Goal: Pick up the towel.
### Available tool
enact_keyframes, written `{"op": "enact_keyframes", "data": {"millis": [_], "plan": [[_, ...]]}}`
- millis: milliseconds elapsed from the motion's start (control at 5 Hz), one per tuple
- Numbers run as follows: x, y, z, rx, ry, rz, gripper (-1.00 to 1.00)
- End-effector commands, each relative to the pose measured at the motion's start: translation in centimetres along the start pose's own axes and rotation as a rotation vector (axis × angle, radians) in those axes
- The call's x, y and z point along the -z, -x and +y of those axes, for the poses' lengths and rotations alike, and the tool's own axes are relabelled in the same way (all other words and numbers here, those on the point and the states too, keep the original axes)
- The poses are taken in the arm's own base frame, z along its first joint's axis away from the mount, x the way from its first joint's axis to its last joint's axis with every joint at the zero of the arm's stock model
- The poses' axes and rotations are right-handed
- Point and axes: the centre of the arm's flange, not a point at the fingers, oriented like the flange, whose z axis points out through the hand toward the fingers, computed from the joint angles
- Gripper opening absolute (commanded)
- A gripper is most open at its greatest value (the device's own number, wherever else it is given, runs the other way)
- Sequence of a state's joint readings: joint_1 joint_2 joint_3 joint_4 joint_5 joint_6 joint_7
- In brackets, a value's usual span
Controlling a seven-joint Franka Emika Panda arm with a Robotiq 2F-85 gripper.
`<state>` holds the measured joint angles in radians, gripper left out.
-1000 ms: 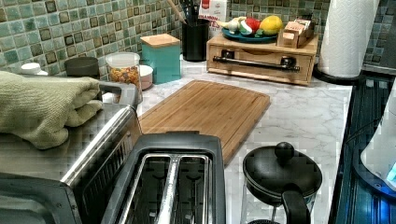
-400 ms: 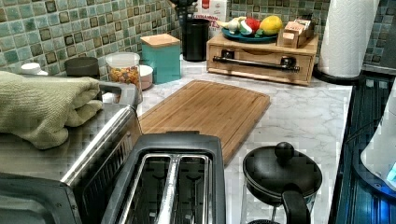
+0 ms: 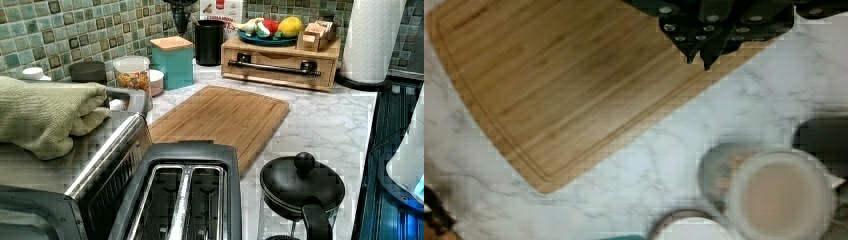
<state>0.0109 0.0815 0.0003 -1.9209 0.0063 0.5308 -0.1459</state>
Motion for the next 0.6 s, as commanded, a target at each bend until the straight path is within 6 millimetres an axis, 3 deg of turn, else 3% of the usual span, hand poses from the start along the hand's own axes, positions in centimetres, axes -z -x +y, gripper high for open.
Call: {"op": "enact_keyframes", "data": {"millis": [200,400,600], "plan": [[9.4,8.2,-8.3,0.261,-0.254,0.128,-1.0],[9.2,9.4,-9.2,0.337,-0.307,0.116,1.0],[8.6,10.2,-10.4,0.434,-0.356,0.058,1.0]]}}
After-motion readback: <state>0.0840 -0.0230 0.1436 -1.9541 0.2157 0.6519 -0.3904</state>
